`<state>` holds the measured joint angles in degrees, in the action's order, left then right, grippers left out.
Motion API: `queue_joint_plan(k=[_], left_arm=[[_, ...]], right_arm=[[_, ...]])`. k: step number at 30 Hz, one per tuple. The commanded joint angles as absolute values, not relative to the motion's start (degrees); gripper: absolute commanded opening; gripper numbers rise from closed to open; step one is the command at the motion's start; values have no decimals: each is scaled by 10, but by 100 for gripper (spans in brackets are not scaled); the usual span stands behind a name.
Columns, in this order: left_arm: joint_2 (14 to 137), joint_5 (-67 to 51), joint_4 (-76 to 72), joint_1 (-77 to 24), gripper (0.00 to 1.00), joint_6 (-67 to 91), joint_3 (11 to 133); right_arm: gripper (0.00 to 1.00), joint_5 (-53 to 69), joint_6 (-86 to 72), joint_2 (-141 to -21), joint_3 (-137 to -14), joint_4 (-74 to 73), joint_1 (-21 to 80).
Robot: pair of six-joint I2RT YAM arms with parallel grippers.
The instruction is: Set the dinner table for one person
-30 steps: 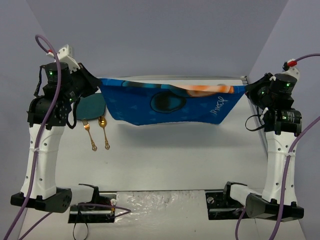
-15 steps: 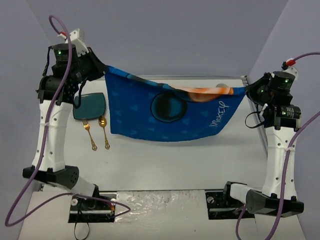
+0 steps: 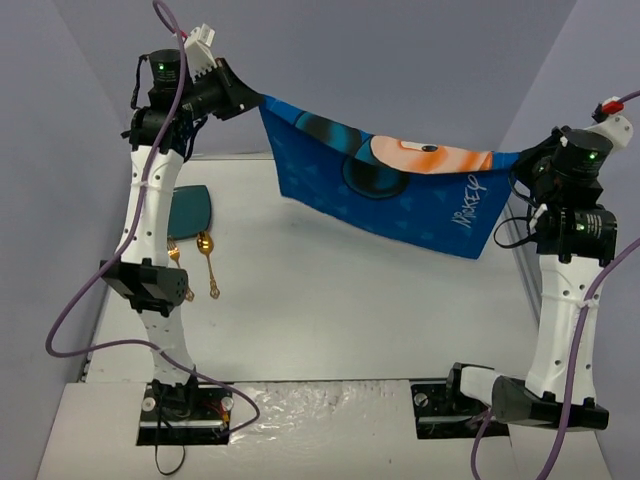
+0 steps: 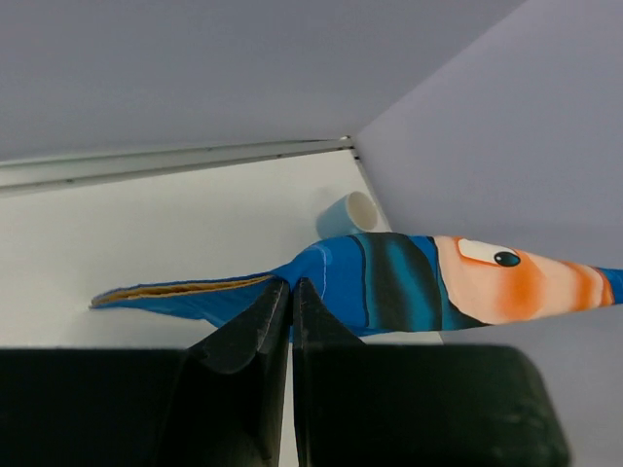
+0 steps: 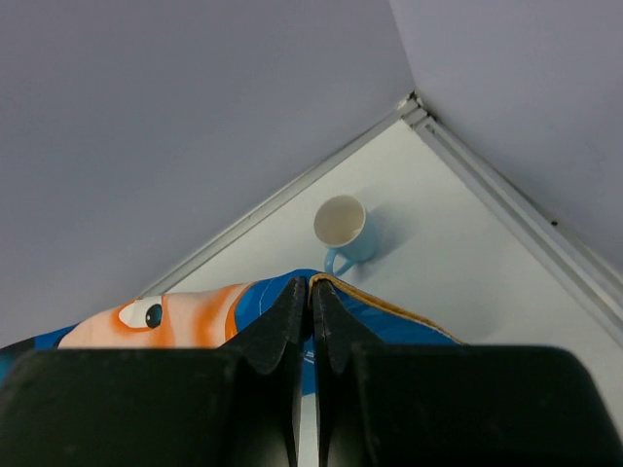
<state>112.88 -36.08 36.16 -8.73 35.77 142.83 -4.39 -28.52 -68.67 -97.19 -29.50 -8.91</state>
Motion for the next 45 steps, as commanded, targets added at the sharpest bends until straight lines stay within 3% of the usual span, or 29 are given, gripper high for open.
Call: queue_joint_plan(k=[1, 7, 10, 14, 17, 22, 28, 31, 32, 33, 34, 36, 37, 40, 45], left_arm=[[1028, -461, 204, -77, 0, 359, 1364], [871, -418, 129, -62, 0, 303, 991], [823, -367, 137, -58, 0, 260, 801], [826, -291, 178, -57, 0, 216, 667], [839, -253, 217, -58, 0, 211, 623], [832, -169, 264, -57, 0, 238, 587], [837, -59, 320, -57, 0, 255, 597], [845, -33, 327, -57, 8, 262, 605], [848, -30, 330, -57, 16, 266, 612], [848, -30, 330, -58, 18, 268, 618], [847, -31, 330, -59, 32, 268, 627], [844, -31, 329, -63, 48, 266, 636], [840, -30, 327, -67, 60, 264, 643], [831, -31, 313, -89, 79, 257, 663], [855, -11, 277, -164, 81, 261, 695]], right_arm=[[0, -105, -237, -616, -937, -215, -75], [0, -99, -238, -495, -714, -214, -21], [0, -30, -272, -415, -567, -225, -14], [0, 76, -350, -331, -441, -251, -12], [0, 105, -382, -284, -369, -288, -12], [0, 115, -378, -287, -356, -367, -12], [18, 139, -366, -336, -353, -429, -12], [44, 145, -345, -352, -358, -456, -11], [58, 146, -338, -357, -368, -462, -12], [61, 147, -337, -363, -378, -465, -12], [71, 141, -330, -376, -394, -466, -12], [84, 113, -320, -393, -427, -461, -12], [87, 92, -309, -411, -439, -452, -12], [90, 72, -307, -484, -468, -384, -12], [88, 5, -316, -602, -500, -271, -13]])
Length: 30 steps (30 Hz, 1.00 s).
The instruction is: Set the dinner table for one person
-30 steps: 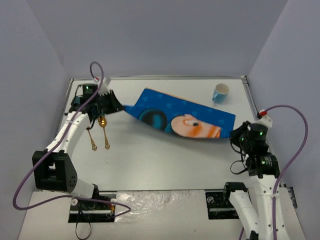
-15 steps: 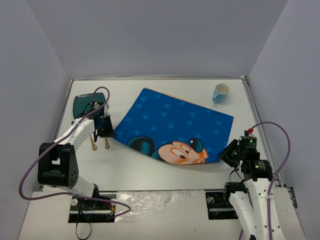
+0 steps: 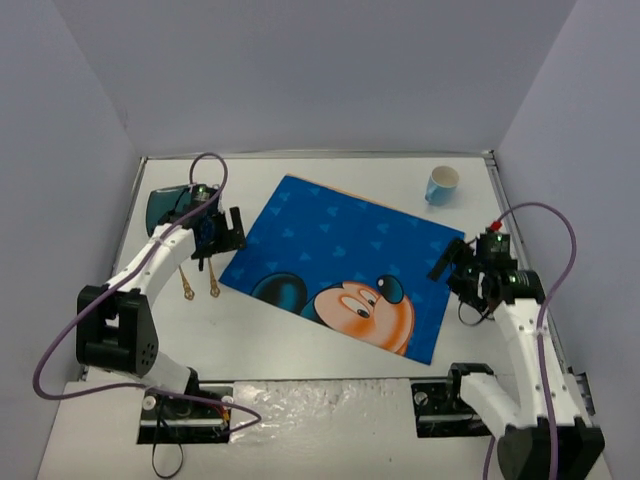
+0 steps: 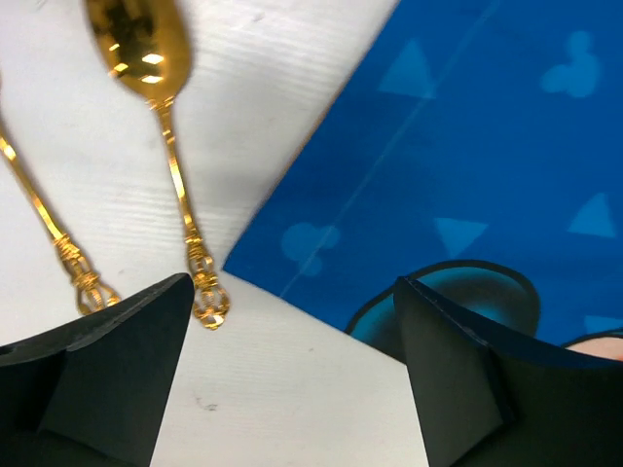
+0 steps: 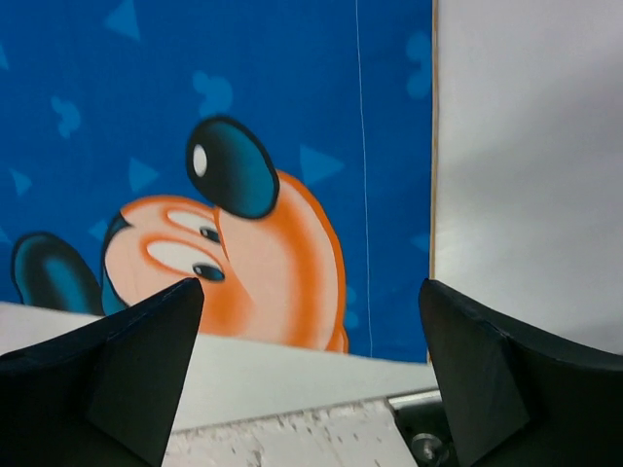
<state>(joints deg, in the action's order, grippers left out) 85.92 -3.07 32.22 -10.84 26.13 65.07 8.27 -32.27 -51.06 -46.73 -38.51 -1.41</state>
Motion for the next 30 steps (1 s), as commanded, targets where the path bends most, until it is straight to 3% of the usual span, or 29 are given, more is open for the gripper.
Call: queue_joint_plan(k=[1, 6, 19, 27, 30], left_arm=[[866, -5, 270, -180, 81, 265, 702], [933, 20, 232, -225, 81, 274, 729], [1083, 36, 169, -257, 81, 301, 781], [1131, 40, 165, -262, 81, 296, 795], [1141, 40, 164, -262, 81, 291, 800]], right_arm=[[87, -21, -312, -631, -509, -258, -14], [66, -80, -291, -762, -548, -172, -43], [75, -74, -233, -963, -621, -22, -84], [73, -68, -220, -1004, -603, 22, -85], [68, -74, -221, -1016, -589, 28, -86]])
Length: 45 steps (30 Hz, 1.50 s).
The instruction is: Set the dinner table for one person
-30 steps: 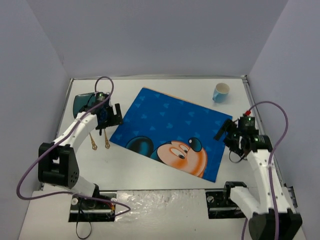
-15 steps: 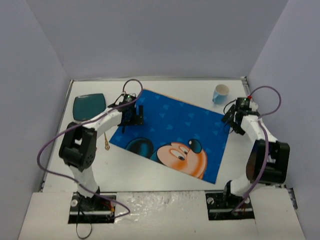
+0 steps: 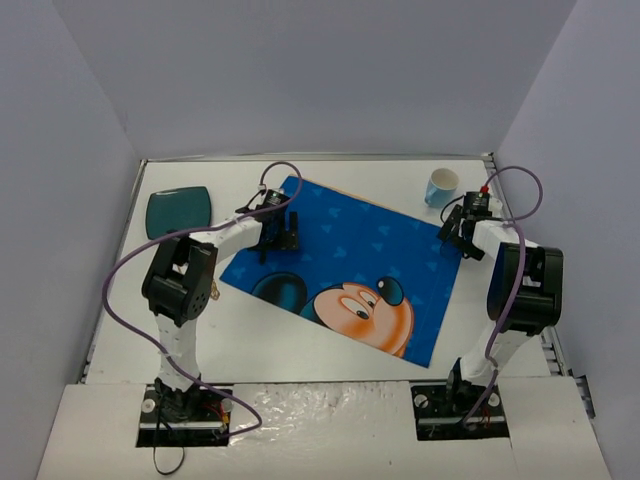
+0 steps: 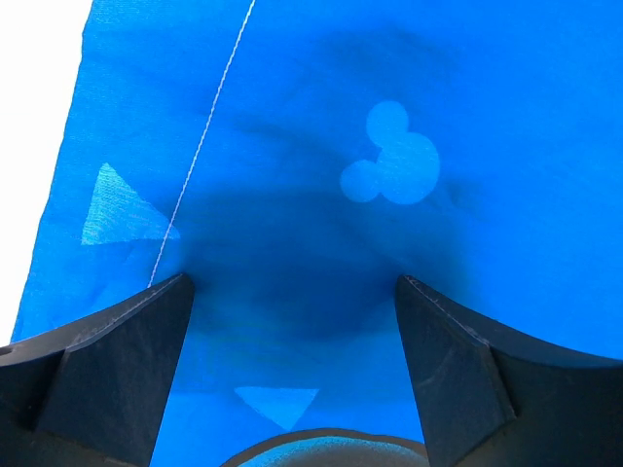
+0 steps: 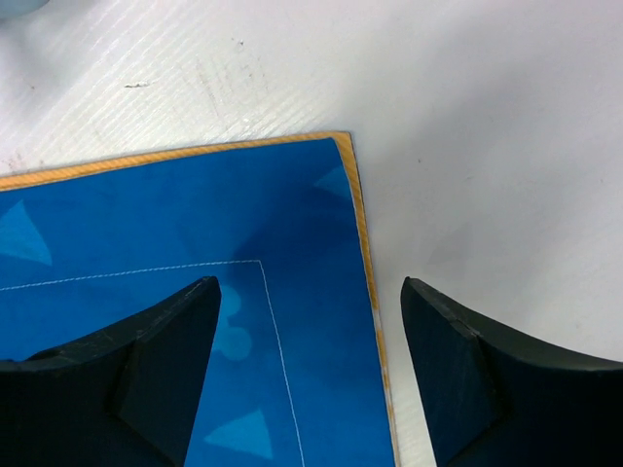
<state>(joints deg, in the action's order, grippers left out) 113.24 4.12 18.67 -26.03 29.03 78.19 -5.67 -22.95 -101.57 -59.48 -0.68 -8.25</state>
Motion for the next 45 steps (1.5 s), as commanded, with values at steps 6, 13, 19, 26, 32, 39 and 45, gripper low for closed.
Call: queue_joint_plan(k=[6, 13, 19, 26, 32, 39, 45], left_arm=[[1170, 35, 175, -262, 81, 282, 829], [1196, 31, 177, -270, 81, 271, 853], [1220, 18, 176, -280, 81, 271, 881], [1252, 17, 188, -296, 81, 263, 922], [1265, 18, 183, -299, 81, 252, 947], [1273, 21, 178, -298, 82, 233, 972], [1273, 12, 169, -299, 83, 225, 989]], right_arm=[[40, -98, -231, -1023, -579, 28, -87], [10, -123, -242, -1009, -562, 24, -113], [3, -146, -254, -987, -551, 9, -147], [2, -162, -268, -976, -531, -5, -185], [8, -153, -264, -973, -537, -15, -195], [36, -122, -270, -941, -554, -19, -186], [59, -126, -293, -864, -558, -46, -134]])
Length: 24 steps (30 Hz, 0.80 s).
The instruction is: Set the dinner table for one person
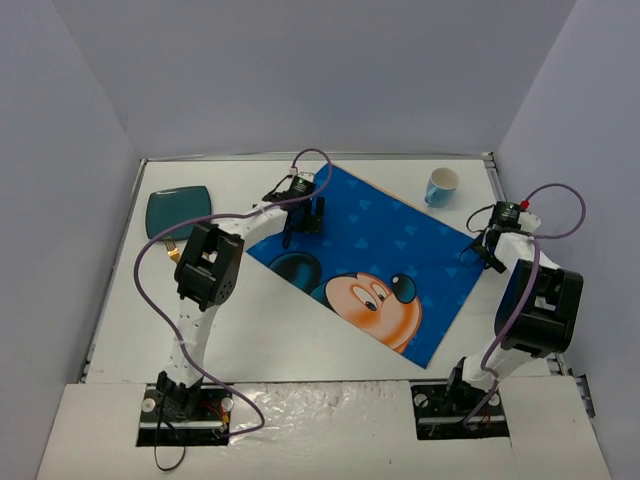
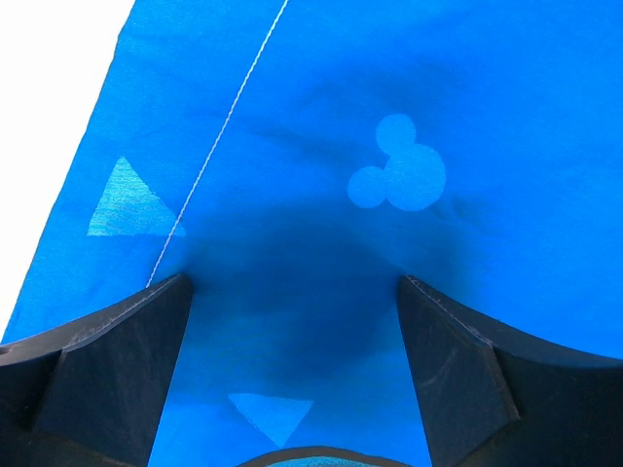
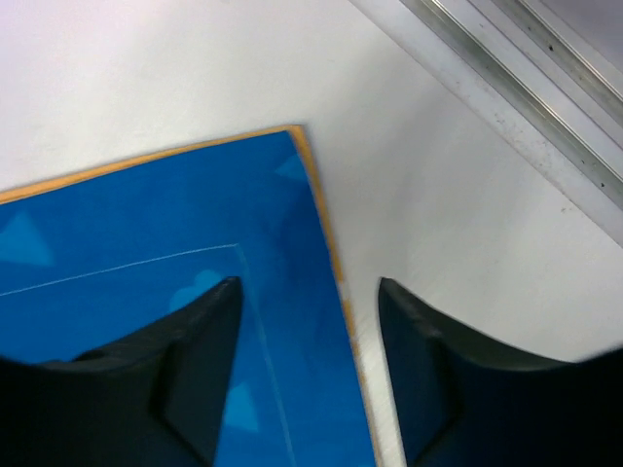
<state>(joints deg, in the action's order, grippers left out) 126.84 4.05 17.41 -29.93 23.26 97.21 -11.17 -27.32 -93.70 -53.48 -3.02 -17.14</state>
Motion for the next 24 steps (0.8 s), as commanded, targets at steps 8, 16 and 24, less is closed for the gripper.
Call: queue_joint_plan(k=[8, 16, 24], left_arm=[[1272, 7, 165, -298, 86, 212, 1005], [1169, 25, 180, -294, 97, 222, 1012], [990, 11, 170, -221, 97, 328, 906]], right_arm=[[86, -108, -286, -748, -534, -74, -58], [99, -18, -240, -614, -535, -103, -56], [100, 59, -230, -522, -548, -118, -41]])
